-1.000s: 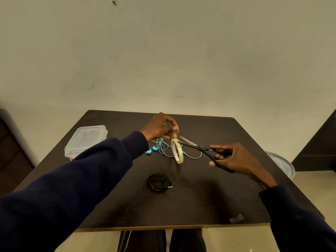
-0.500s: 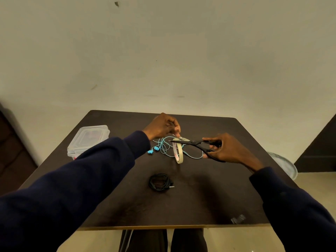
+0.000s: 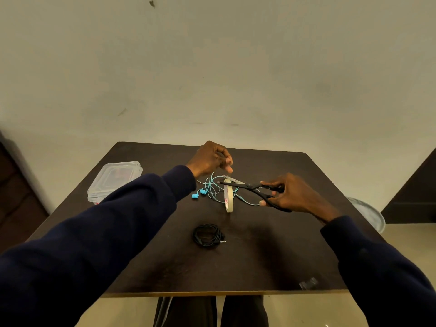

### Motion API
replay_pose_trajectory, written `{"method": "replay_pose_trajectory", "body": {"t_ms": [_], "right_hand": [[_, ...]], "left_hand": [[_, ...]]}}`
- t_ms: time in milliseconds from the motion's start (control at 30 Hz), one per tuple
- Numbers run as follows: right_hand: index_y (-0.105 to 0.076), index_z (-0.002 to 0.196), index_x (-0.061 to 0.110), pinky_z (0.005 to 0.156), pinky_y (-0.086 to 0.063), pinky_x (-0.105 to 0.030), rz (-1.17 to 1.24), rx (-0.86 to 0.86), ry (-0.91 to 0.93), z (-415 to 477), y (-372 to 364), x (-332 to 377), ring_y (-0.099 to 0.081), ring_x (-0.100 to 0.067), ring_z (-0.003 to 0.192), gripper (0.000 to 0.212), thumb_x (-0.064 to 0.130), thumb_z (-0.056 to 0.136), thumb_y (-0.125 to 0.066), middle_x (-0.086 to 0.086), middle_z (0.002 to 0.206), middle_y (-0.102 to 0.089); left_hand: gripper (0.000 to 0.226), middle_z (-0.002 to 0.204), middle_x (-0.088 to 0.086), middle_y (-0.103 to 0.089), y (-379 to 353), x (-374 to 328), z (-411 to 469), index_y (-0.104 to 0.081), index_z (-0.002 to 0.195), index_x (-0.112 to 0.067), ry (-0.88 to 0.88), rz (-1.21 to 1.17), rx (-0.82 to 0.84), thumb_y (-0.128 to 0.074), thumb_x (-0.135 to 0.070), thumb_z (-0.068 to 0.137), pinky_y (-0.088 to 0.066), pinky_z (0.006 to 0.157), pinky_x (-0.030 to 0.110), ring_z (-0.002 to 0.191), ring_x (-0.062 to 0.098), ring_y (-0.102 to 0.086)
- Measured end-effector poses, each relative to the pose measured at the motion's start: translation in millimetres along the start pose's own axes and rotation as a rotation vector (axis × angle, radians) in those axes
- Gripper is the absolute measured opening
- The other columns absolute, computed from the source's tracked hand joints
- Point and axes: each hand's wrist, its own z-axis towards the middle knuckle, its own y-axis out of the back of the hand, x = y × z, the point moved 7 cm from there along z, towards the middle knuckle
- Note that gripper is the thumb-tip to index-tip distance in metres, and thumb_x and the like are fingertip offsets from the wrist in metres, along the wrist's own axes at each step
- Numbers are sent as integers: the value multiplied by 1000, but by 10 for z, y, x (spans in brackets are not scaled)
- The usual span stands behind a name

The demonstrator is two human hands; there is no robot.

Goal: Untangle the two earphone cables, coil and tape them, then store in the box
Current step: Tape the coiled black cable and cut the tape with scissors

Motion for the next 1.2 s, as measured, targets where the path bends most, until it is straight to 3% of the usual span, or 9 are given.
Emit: {"method": "replay_pose_trajectory", "body": {"t_ms": [167,333,500,600,667,833,933,1067,1200], "right_hand": [[-68,125,24,46,-35,-14,-14,-7,16,24,26,4,-51,-9,55,55,42,75,-83,-3,72,-70],[-71,120,26,51,-36,-8,-58,-14,26,48,66,-9,-59,-12,60,46,38,77,-82,5,85,-75],[-73,117,29,49,-39,-20,-93,-53,13,59,113,-43,-54,-9,56,39,35,78,-80,9,102,-75],[-74,115,31,47,-37,-23,-89,-65,1,58,118,-84,-49,-8,52,39,40,77,-80,9,96,-76],[-74,114,32,46,-36,-23,-93,-85,-1,38,125,-98,-48,-8,51,40,44,76,-81,9,88,-76],[-75,112,32,46,-36,-25,-62,-117,4,-28,113,-99,-46,-8,48,43,45,72,-83,10,72,-73],[-75,112,28,43,-34,-18,-35,-117,-3,-59,103,-110,-48,-7,49,43,41,72,-85,8,69,-72],[-75,111,27,41,-32,-17,17,-128,-41,-149,51,-141,-44,-4,46,45,40,70,-87,7,59,-68],[-75,112,29,44,-33,-22,42,-101,-122,-266,18,-300,-42,-5,44,50,46,67,-87,5,55,-67]], "left_hand": [[12,88,20,-75,-13,40,-8,-68,92,2,34,-36,22,-62,-7,97,-59,79,34,86,29,-75],[13,90,20,-75,24,23,-8,-68,95,3,74,-37,-2,-61,-8,97,-54,61,20,76,17,-74],[14,90,22,-75,28,34,-18,-67,95,4,112,-74,-5,-61,-9,97,-53,59,22,75,18,-74],[16,90,23,-75,16,6,-43,-66,97,8,126,-88,-4,-60,-8,98,-56,59,25,75,26,-75],[16,89,23,-75,6,-7,-57,-65,96,9,132,-102,3,-58,-5,99,-60,68,36,82,37,-74],[14,87,25,-74,31,-95,-63,-63,90,0,122,-141,15,-51,1,99,-60,77,44,85,33,-76],[15,85,25,-74,51,-88,-62,-63,87,-2,136,-134,5,-52,1,97,-58,78,47,84,32,-76],[15,85,25,-74,83,-33,-114,-63,88,-1,150,-121,-17,-52,3,97,-59,72,41,83,32,-76],[12,85,21,-75,122,26,-169,-62,94,9,176,-94,-49,-51,6,97,-58,58,26,78,27,-77]]}}
